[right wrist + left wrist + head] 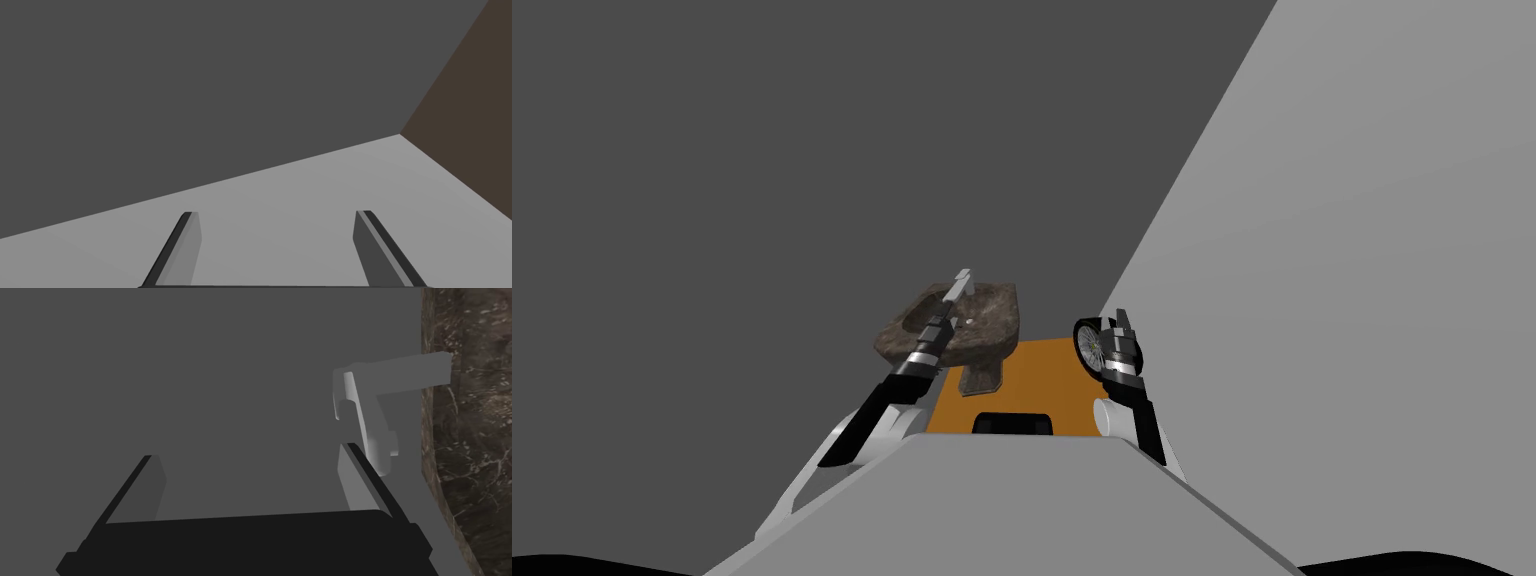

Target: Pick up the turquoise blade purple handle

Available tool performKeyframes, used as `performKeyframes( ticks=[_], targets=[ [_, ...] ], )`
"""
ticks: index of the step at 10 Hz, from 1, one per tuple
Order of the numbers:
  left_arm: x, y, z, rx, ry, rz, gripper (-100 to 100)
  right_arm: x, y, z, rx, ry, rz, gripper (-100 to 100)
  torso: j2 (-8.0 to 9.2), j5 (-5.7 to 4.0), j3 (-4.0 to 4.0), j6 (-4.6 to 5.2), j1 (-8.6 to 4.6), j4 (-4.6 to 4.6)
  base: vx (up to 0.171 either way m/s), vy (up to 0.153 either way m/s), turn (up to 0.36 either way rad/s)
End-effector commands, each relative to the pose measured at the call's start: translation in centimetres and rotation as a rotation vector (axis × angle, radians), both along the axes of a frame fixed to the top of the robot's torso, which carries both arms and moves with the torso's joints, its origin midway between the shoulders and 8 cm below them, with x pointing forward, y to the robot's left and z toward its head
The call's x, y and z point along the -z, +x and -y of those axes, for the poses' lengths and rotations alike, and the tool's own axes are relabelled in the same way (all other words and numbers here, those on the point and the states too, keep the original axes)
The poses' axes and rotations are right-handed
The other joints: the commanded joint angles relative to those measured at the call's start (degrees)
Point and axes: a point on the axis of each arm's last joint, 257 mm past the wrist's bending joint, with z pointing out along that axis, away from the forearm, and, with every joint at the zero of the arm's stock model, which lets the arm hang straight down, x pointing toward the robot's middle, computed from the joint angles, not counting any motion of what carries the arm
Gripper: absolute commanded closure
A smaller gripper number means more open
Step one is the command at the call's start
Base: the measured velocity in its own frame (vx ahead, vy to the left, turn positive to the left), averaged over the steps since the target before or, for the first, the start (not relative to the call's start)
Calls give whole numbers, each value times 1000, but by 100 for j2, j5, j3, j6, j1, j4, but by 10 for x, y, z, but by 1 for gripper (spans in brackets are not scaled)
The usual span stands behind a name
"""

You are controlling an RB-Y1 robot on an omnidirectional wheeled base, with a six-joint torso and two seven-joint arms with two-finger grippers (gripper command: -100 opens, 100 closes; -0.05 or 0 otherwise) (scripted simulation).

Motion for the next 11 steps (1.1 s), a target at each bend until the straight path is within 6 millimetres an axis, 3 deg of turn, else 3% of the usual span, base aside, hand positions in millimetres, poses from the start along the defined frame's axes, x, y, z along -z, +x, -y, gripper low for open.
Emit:
performKeyframes(
  ticks=[1,11],
  targets=[
    [11,3,1,3,-7,-46,-100,0,0,0,0,0,0,0,0,0,0,0,0,0,-15,50,-37],
    [67,8,3,-2,-44,-284,-100,0,0,0,0,0,0,0,-6,-1,-4,0,-2,-1,-1,39,-22]
  ],
)
